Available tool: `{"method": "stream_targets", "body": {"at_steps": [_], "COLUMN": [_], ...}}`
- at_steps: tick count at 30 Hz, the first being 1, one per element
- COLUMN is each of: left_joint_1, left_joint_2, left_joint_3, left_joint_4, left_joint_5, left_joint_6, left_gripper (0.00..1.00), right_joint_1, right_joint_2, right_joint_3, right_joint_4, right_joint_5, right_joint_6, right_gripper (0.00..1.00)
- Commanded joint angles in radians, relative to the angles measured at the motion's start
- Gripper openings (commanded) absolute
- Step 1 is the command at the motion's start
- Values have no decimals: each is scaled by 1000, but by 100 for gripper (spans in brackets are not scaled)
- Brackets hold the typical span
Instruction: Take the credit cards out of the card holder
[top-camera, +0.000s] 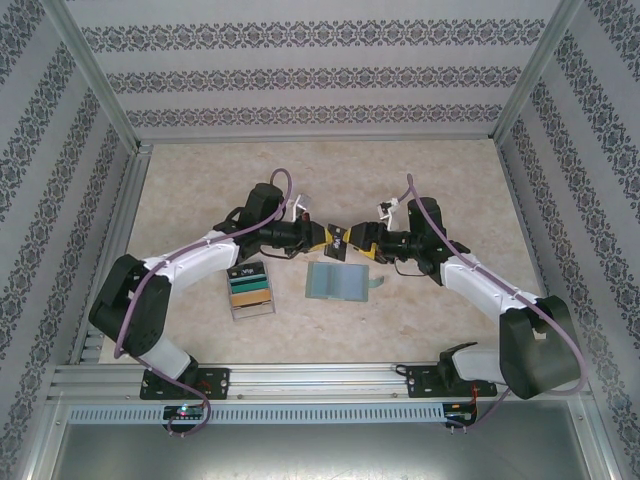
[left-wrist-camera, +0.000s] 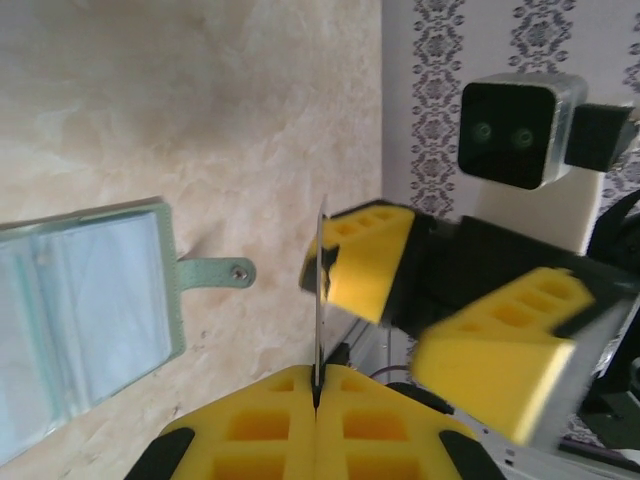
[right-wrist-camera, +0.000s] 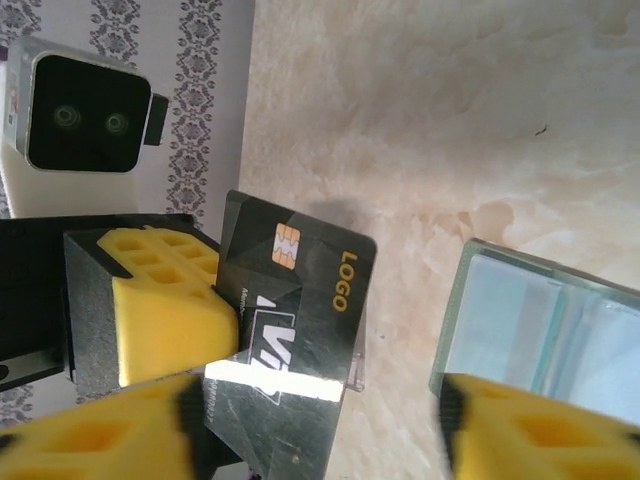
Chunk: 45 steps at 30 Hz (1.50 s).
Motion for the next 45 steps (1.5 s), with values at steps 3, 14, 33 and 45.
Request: {"method": "stream_targets", "body": {"at_steps": [3, 14, 33, 45], "left_joint_1": [12, 19, 17, 2], "left_joint_2": [-88, -312, -517, -469], "left_joint_3": [118, 157, -159, -218], "left_joint_4": [-437, -858, -752, -670], "left_joint_5": [-143, -688, -860, -844], "left_joint_6": [327, 973, 1712, 1736], "left_gripper": [0, 0, 0, 0], "right_joint_1": [6, 38, 79, 88], "right_joint_2": [-26, -99, -107, -104], "right_joint_3": [18, 51, 33, 17], "right_joint_4": [-55, -166, -169, -163], "right_joint_5": [53, 174, 205, 215], "right_joint_6": [-53, -129, -132, -124], "right_gripper": [98, 98, 98, 98]}}
